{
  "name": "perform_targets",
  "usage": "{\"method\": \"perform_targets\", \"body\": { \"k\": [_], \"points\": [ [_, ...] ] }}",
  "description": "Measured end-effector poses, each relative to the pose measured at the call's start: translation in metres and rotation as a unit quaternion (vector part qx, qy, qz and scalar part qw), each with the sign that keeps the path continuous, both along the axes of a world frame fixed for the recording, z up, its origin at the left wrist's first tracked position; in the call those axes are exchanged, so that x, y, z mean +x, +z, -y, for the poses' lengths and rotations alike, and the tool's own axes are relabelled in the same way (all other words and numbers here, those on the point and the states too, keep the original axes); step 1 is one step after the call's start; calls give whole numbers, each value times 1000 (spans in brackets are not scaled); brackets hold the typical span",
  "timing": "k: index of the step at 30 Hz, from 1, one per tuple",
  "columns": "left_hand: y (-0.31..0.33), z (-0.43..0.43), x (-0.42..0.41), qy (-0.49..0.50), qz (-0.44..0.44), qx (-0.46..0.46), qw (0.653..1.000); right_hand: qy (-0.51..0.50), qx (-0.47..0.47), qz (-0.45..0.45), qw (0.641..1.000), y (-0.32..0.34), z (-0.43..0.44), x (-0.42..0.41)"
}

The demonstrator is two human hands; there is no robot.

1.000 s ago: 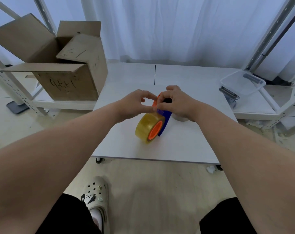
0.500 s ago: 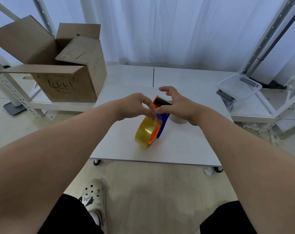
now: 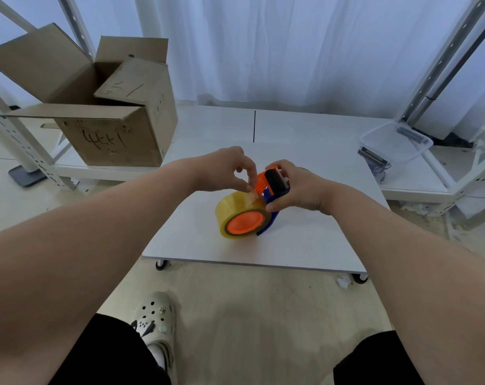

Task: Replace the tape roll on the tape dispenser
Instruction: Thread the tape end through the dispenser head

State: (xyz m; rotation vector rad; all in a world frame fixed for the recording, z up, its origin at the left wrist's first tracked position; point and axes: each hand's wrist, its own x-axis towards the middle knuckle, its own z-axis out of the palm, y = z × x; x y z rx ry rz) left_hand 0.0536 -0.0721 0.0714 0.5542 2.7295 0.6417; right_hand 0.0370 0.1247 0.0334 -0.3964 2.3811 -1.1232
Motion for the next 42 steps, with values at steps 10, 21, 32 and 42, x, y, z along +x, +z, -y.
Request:
{"method": "perform_targets", "body": {
  "k": [10, 21, 32, 42],
  "points": [
    [12, -8, 0, -21, -25, -23, 999, 3, 5, -17, 1000, 0, 1, -2],
    [-2, -2, -3, 24, -137, -12, 990, 14, -14, -34, 999, 8, 2, 1],
    [-7, -7, -5, 76, -178, 34, 980, 8, -27, -26, 999, 13, 4, 3],
    [9, -3, -5, 12, -140, 99, 985, -77, -163, 23, 983, 4, -3, -2]
  ]
}}
